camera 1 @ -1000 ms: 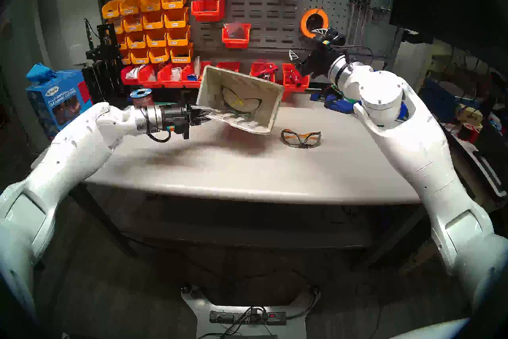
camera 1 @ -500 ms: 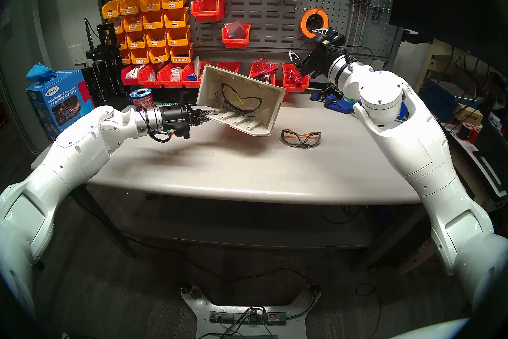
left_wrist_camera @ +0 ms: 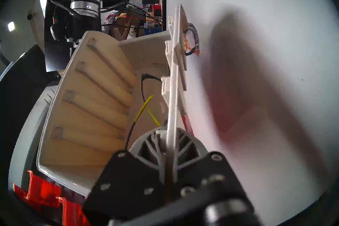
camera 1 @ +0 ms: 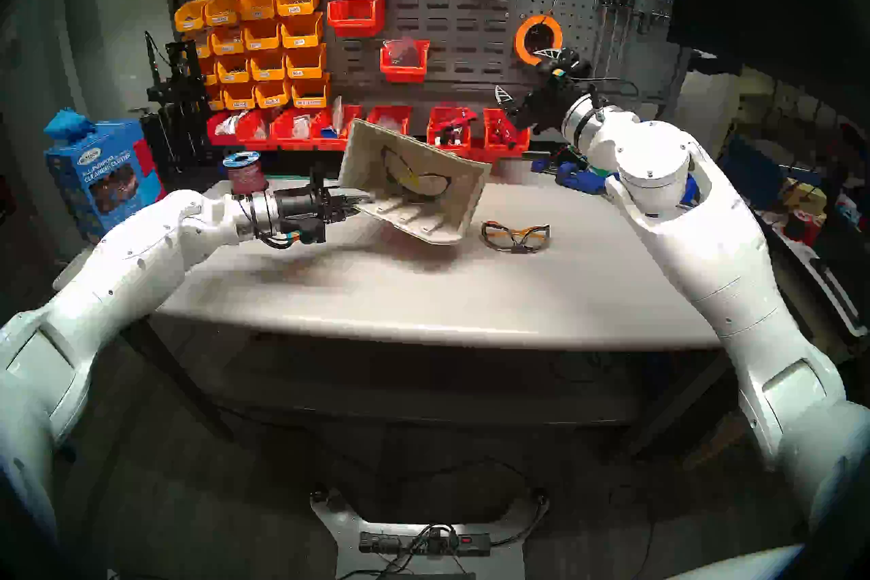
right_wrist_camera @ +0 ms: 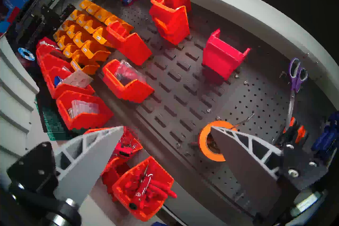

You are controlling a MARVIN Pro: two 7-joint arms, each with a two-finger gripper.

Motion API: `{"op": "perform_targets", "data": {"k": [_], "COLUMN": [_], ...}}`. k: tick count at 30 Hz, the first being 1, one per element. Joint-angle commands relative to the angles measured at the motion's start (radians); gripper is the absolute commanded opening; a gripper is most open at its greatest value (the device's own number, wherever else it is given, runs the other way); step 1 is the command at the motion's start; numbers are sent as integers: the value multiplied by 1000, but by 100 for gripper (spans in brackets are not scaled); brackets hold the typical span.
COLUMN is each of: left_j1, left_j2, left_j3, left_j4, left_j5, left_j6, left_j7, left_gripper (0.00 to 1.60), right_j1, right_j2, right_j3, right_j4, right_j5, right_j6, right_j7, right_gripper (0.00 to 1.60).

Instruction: Take out tools from the storage box

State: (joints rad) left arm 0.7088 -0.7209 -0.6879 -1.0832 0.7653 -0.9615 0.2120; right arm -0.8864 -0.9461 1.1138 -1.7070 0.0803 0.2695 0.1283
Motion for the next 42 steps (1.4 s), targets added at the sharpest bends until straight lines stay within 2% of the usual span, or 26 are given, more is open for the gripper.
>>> {"op": "perform_targets", "data": {"k": [1, 24, 29, 33, 42], "left_j1": [-59, -141, -148, -154, -166], "left_j2": [3, 11, 11, 11, 10], "left_j3": [16, 162, 177, 186, 207], "left_j4": [6, 58, 64, 68, 78], "left_j5": [22, 131, 144, 155, 168], "left_j6": [2, 2, 2, 2, 2], "left_j7": [92, 307, 327, 343, 376], "left_gripper": [0, 0, 0, 0, 0], "right_j1": [9, 9, 67, 98, 101], "right_j2": [2, 2, -61, -83, -73], "right_j3": [11, 11, -26, -48, -34], "right_j4": [-10, -10, 6, -5, -93], "right_j5": [1, 1, -4, -10, 46], "right_j6": [1, 1, -41, -42, -70], "right_j7": [-5, -5, 12, 19, 89], "right_gripper": [160, 160, 160, 160, 160]}}
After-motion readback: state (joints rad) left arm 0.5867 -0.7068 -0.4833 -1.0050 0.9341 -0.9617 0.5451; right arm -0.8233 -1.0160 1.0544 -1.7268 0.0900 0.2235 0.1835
